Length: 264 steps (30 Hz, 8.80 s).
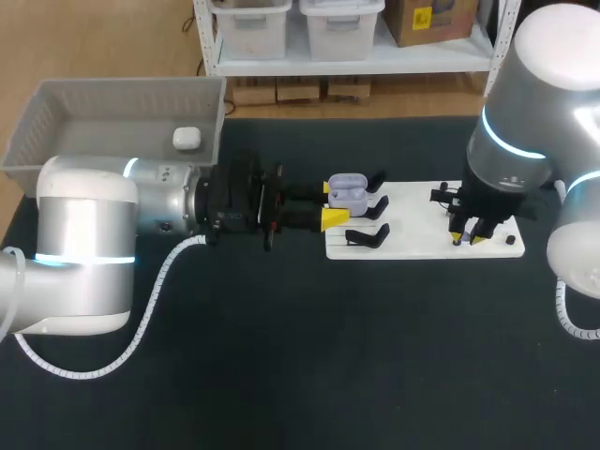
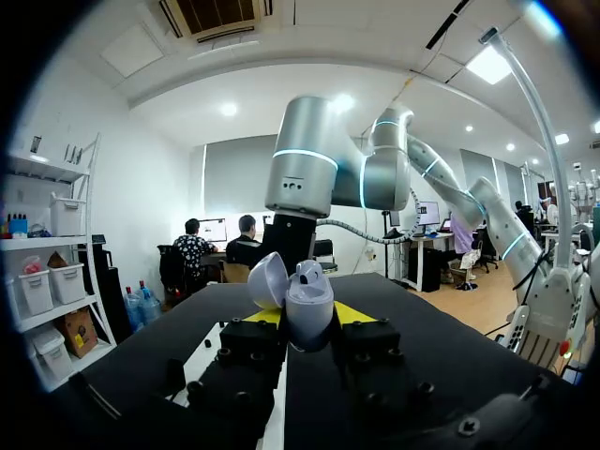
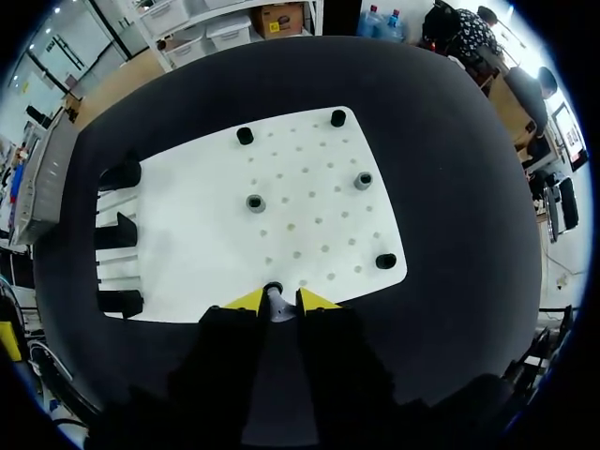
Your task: Pick up each earbud case from the left stands, insert the matching earbuds, close the lid, and place the case in the box.
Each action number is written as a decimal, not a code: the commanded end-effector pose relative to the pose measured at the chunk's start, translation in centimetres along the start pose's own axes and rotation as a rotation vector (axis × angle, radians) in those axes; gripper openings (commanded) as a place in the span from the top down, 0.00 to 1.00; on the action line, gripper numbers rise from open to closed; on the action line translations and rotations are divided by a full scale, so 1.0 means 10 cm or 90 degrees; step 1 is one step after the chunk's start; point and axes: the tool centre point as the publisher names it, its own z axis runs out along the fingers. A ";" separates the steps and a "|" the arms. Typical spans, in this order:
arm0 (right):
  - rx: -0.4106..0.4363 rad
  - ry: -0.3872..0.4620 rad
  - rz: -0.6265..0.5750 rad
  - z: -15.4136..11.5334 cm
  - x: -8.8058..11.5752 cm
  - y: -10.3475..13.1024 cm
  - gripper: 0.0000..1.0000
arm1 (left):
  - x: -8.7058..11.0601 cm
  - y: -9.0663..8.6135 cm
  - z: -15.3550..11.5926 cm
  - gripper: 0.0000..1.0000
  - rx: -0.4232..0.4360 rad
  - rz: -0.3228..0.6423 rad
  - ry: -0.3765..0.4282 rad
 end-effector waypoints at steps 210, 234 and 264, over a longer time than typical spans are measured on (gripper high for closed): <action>0.084 -0.074 -0.267 -1.48 -0.07 1.36 0.00 | 0.00 -0.02 0.00 1.00 -0.003 0.001 0.000; -0.023 -0.285 -0.376 -2.35 0.40 1.34 0.00 | -0.07 0.01 -0.12 1.00 -0.045 -0.048 0.026; -0.079 -0.300 -0.414 -2.53 0.53 1.35 0.00 | -0.46 1.96 -2.86 1.00 -0.531 -0.044 0.138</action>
